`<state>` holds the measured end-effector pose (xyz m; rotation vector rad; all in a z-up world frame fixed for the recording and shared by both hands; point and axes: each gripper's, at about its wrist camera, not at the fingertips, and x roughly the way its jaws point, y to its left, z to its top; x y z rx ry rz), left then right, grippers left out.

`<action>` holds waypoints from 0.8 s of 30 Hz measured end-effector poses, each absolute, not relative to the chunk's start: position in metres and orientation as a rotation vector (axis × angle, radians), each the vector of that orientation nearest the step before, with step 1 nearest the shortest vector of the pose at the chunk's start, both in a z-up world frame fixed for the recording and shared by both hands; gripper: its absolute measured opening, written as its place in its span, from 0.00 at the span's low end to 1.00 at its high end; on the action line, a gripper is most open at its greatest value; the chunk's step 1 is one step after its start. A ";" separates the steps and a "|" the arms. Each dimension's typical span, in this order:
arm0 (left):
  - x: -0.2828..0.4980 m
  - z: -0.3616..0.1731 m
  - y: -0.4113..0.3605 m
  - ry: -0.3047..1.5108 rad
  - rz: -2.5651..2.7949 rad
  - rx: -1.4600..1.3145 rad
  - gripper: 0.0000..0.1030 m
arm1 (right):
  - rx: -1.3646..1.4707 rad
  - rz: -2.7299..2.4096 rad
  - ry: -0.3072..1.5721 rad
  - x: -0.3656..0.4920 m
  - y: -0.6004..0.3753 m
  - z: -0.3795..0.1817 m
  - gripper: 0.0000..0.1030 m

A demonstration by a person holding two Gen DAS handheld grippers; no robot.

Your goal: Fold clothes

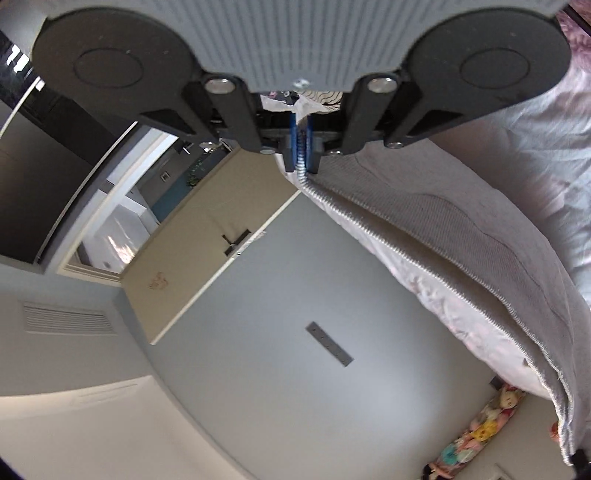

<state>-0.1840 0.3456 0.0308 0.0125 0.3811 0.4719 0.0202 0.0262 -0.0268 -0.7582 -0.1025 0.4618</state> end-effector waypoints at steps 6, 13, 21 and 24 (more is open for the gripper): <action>-0.201 0.049 0.333 0.315 0.479 0.046 0.02 | -0.697 0.413 -0.129 0.002 0.020 -0.017 0.04; -0.237 0.073 0.317 0.208 0.513 0.073 0.00 | -0.639 0.388 -0.199 -0.027 0.005 -0.003 0.04; -0.273 0.089 0.310 0.204 0.516 0.108 0.00 | -0.612 0.323 -0.249 -0.067 -0.032 0.008 0.00; -0.263 0.076 0.306 0.306 0.474 0.151 0.00 | -0.606 0.338 -0.204 -0.065 -0.041 0.011 0.00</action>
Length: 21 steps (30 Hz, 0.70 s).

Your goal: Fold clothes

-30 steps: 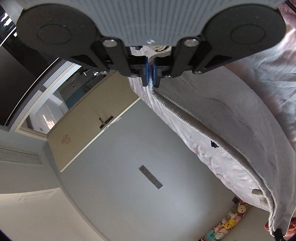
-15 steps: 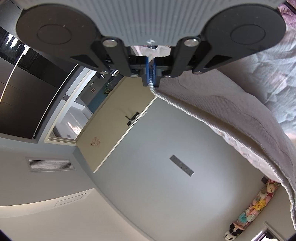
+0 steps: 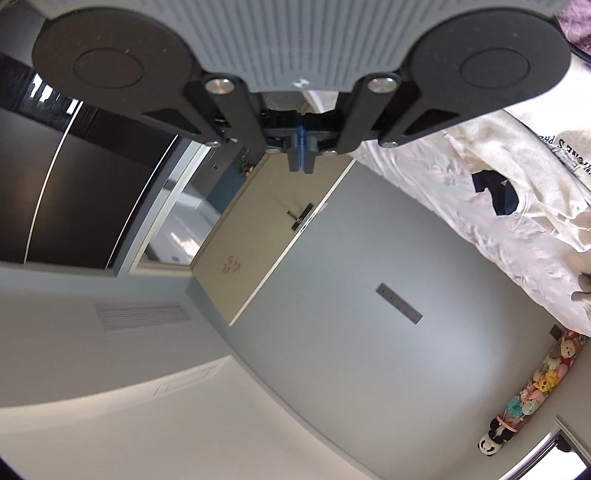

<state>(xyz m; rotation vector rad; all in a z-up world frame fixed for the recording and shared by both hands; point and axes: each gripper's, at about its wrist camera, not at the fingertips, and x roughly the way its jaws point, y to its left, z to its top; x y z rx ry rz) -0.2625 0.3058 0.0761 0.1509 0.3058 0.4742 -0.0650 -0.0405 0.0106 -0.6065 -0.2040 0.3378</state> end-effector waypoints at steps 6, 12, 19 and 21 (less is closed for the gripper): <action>-0.234 0.049 0.287 0.481 0.331 0.247 0.00 | -0.639 0.459 -0.109 -0.065 -0.042 0.007 0.00; -0.214 0.025 0.266 0.592 0.223 0.311 0.04 | -0.725 0.676 0.053 -0.061 -0.037 -0.004 0.04; -0.209 0.009 0.273 0.651 0.172 0.281 0.09 | -0.980 0.878 0.223 -0.053 -0.023 -0.038 0.32; -0.203 0.005 0.275 0.670 0.160 0.279 0.11 | -1.069 0.908 0.251 -0.050 -0.016 -0.049 0.33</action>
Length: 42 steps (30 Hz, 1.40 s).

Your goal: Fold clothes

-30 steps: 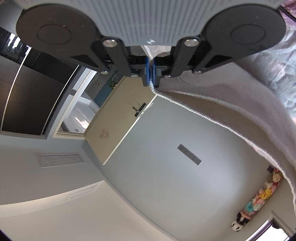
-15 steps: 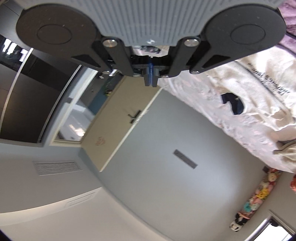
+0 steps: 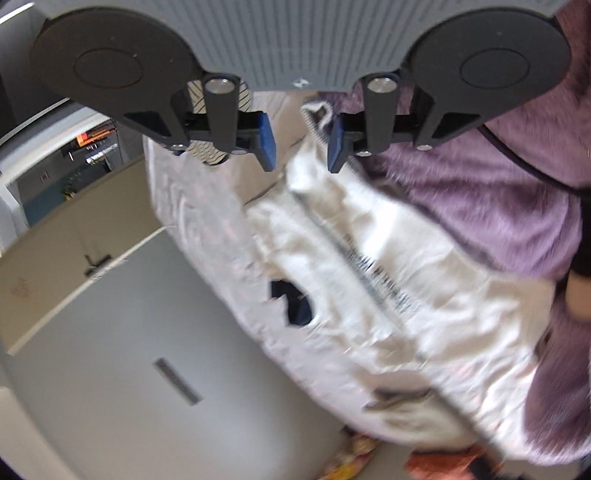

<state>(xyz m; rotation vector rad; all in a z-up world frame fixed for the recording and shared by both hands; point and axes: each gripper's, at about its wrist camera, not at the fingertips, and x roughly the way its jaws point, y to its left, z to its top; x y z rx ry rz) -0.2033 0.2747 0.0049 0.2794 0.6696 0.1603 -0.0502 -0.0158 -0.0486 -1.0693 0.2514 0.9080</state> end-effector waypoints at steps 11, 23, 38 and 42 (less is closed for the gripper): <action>-0.185 -0.014 0.277 0.746 0.056 0.281 0.27 | -1.329 0.952 0.265 -0.034 0.022 -0.082 0.06; -0.153 -0.043 0.247 0.843 -0.146 0.320 0.47 | -1.157 0.870 0.236 -0.005 0.047 -0.043 0.05; -0.118 -0.107 0.199 1.097 -0.133 0.335 0.51 | -1.087 0.856 0.225 0.010 0.053 -0.030 0.06; -0.109 -0.125 0.202 1.185 -0.013 0.338 0.51 | -1.068 0.846 0.228 0.012 0.049 -0.029 0.06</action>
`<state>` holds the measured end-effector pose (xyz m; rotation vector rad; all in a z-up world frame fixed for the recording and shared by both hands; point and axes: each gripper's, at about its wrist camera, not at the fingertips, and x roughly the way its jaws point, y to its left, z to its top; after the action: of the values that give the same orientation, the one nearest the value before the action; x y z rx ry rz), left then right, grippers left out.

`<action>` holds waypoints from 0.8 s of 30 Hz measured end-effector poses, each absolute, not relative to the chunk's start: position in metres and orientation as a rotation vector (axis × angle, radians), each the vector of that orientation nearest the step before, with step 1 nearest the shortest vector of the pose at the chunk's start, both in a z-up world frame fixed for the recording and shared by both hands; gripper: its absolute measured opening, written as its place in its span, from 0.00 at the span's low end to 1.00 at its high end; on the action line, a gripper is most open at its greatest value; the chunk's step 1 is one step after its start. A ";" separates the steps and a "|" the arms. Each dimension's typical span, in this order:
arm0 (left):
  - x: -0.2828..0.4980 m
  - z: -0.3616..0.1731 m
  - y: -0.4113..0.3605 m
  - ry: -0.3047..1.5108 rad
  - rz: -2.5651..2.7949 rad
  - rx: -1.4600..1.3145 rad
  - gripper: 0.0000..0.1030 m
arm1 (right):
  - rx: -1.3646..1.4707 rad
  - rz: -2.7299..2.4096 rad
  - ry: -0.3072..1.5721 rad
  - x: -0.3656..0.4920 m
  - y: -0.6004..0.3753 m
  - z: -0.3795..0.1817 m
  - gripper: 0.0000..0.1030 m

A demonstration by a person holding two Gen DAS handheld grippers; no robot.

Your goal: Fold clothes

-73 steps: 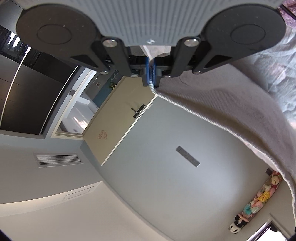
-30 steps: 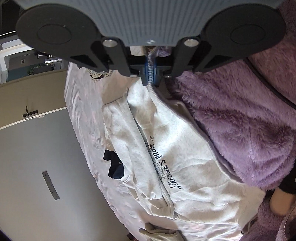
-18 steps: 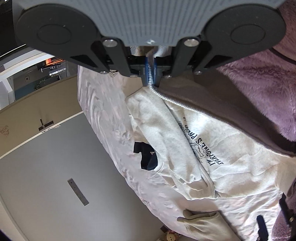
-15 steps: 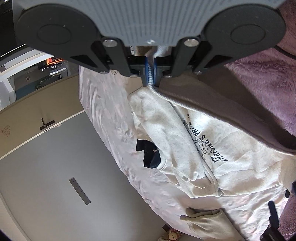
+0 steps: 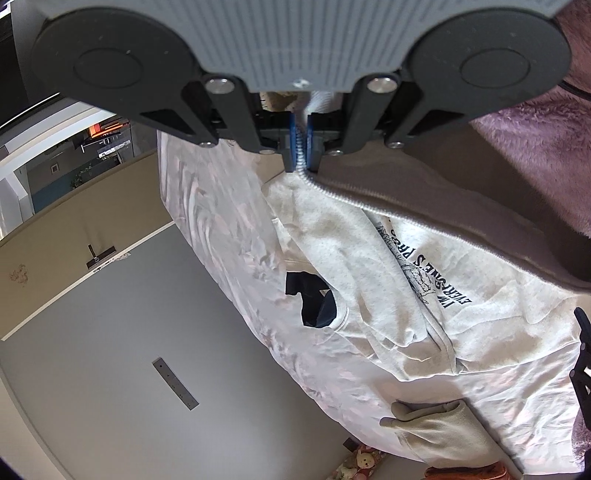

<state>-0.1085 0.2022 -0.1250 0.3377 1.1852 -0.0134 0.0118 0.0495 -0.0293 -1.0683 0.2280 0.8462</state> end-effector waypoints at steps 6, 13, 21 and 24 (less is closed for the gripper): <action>-0.106 -0.131 0.214 1.227 0.101 0.324 0.07 | -1.039 0.834 0.236 0.013 0.040 -0.028 0.05; -0.136 -0.081 0.240 1.034 0.203 0.250 0.03 | -0.996 0.819 0.235 0.003 0.021 -0.029 0.05; -0.171 -0.014 0.238 0.783 0.295 0.355 0.03 | -0.944 0.787 0.135 -0.035 -0.005 -0.013 0.05; -0.179 0.001 0.226 0.710 0.322 0.453 0.03 | -0.916 0.758 0.077 -0.049 -0.014 -0.001 0.05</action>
<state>-0.1788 0.2265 0.0009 0.4530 0.7101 0.3219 -0.0491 -0.0137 -0.0006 -0.9163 0.0767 0.7582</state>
